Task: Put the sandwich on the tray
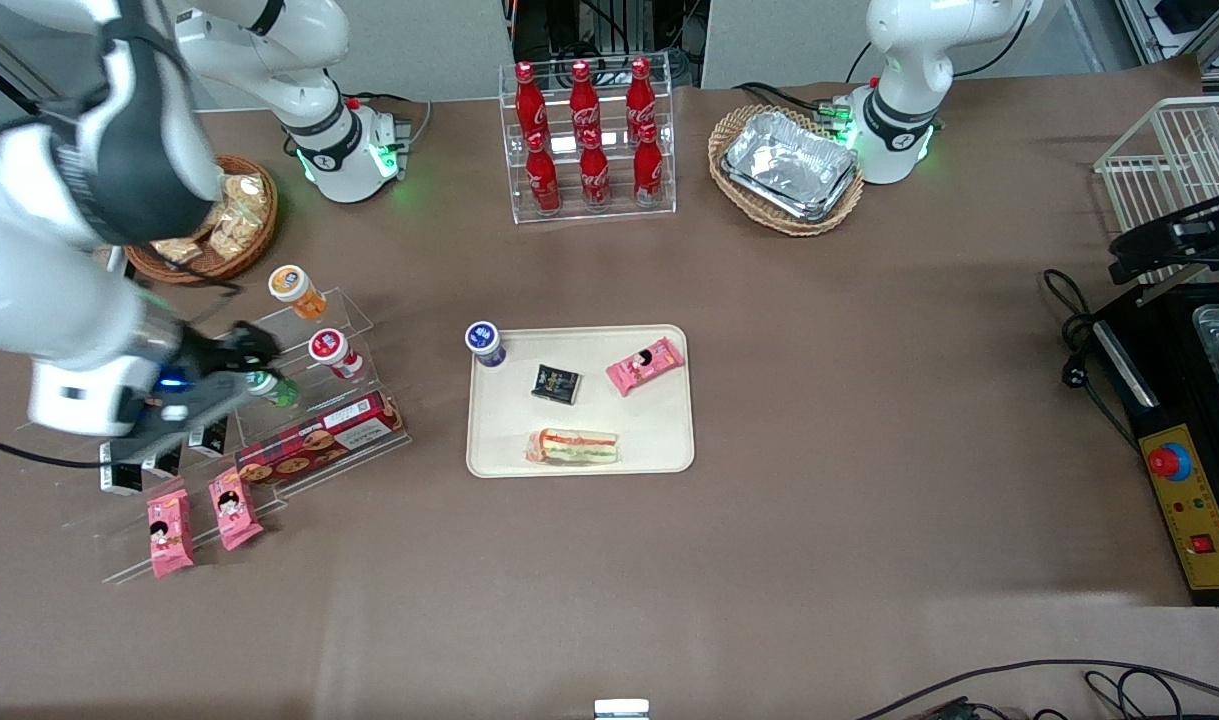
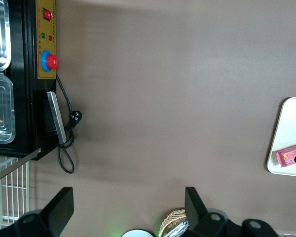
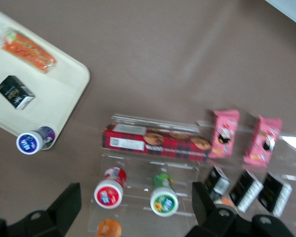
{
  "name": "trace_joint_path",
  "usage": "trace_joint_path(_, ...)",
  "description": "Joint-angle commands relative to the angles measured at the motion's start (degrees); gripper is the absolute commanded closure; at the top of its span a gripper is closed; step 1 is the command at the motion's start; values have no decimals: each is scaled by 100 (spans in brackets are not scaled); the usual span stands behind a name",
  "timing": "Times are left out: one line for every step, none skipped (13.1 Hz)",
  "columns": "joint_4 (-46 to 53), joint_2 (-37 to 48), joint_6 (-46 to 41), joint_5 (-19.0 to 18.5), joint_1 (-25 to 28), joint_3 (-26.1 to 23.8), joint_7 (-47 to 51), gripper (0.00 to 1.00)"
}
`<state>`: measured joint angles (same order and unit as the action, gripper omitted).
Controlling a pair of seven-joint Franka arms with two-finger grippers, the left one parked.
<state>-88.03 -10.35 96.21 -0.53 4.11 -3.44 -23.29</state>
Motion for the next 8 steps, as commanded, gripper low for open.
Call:
trace_joint_path(-144,411,-278,280,-716,-105,499,0)
trace_joint_path(-144,498,-348,333,-901,-122,623,0)
trace_joint_path(-144,595,-436,334,-1051,-122,737,0)
trace_joint_path(-144,666,-480,334,-1165,-122,895,0)
trace_joint_path(-162,753,-515,334,-1271,-113,1036,0)
trace_joint_path(-197,850,-507,334,-1420,-113,1072,0)
trace_joint_path(-206,903,-498,334,-1543,-113,1072,0)
trace_joint_path(-258,999,-498,325,-1597,-105,1098,0)
